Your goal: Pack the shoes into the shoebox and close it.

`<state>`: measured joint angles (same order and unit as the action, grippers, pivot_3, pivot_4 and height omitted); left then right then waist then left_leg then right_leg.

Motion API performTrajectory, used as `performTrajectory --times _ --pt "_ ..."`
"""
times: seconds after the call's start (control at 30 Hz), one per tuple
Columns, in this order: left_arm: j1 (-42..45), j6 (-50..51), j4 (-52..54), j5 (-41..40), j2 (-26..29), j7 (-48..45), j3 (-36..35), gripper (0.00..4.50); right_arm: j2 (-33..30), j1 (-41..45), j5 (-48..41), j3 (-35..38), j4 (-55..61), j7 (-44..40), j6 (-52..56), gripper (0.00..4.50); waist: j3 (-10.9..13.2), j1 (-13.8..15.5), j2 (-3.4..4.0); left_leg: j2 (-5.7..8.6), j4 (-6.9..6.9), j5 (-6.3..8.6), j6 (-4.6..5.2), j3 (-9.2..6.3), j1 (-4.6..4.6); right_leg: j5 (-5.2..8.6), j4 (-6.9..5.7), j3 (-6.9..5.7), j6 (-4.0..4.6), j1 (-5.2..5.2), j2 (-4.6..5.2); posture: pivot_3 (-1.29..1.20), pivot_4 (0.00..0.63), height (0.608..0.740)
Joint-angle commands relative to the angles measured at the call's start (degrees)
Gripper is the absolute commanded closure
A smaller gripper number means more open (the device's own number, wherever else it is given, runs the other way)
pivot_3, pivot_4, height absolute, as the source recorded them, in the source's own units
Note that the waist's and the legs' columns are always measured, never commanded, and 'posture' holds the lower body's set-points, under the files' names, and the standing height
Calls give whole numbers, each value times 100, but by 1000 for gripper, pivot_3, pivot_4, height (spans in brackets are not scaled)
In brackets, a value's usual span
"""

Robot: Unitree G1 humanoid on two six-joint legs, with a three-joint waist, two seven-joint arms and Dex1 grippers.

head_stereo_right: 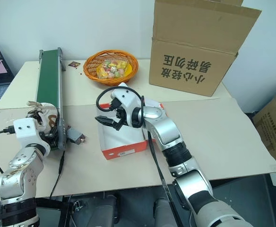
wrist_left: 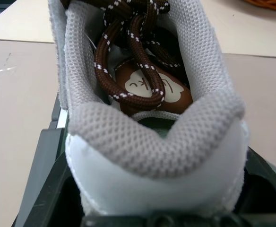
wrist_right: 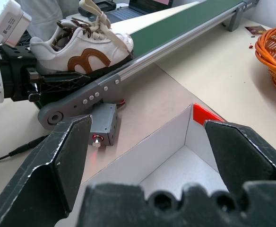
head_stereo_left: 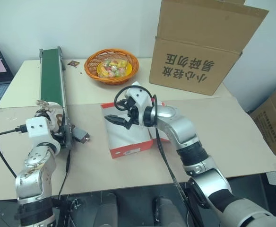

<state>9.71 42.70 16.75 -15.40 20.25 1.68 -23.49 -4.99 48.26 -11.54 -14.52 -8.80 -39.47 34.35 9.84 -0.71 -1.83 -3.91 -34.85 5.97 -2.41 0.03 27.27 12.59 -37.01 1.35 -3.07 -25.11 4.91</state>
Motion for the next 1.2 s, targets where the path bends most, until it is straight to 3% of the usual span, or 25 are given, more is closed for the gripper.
performTrajectory --times 0.03,0.17,0.27,0.4,0.5,0.6,0.73,0.93,1.2 --pt "326 -138 448 -36 -97 165 -121 1864 17 97 -110 169 248 49 -6 0 0 1 0 0 0 0 0 0 0 0 0 0 0 0 0 0 150 709" --pt "605 -673 824 341 -111 387 108 1864 55 140 -166 232 215 119 -14 0 0 -2 -3 0 0 -12 19 0 2 0 1 0 0 0 0 0 150 709" --pt "691 -1316 1244 913 156 93 999 1864 258 277 -582 672 117 306 351 0 0 0 -3 0 1 -12 18 0 2 0 1 0 0 0 0 0 150 709" --pt "597 -1730 1309 1024 269 -529 1804 1864 687 1040 -2501 2869 -1207 1034 2815 0 0 9 -2 1 -1 -5 7 1 1 -2 1 1 1 3 0 0 150 709" --pt "562 -1913 1214 1040 228 -776 2106 1864 525 1610 -3074 3963 -2518 1609 3858 0 0 8 -2 -3 -1 -13 20 0 -2 -3 1 -3 4 10 0 0 150 709" --pt "661 -2055 1104 1006 178 -996 2287 1864 385 1926 -3236 4069 -2807 1585 4509 0 1 1 -1 -2 2 -17 29 1 4 -2 6 -2 5 3 0 0 150 709" --pt "816 -2108 984 1030 118 -1135 2373 1864 376 2104 -3249 4071 -2862 1642 4606 0 2 -59 1 -2 2 -26 45 0 11 0 0 1 4 -7 -1 0 150 709" --pt "872 -2012 961 1006 -8 -1237 2400 1864 451 2300 -3192 4193 -3093 1681 4133 0 2 -31 1 -1 -5 -26 45 -1 9 1 1 0 1 2 -2 0 150 709" --pt "755 -1915 1023 997 -7 -1271 2239 1864 -60 2574 -3227 4536 -4056 1424 3347 0 2 2 1 0 -5 -26 45 -1 10 1 2 0 0 2 -2 0 150 709"
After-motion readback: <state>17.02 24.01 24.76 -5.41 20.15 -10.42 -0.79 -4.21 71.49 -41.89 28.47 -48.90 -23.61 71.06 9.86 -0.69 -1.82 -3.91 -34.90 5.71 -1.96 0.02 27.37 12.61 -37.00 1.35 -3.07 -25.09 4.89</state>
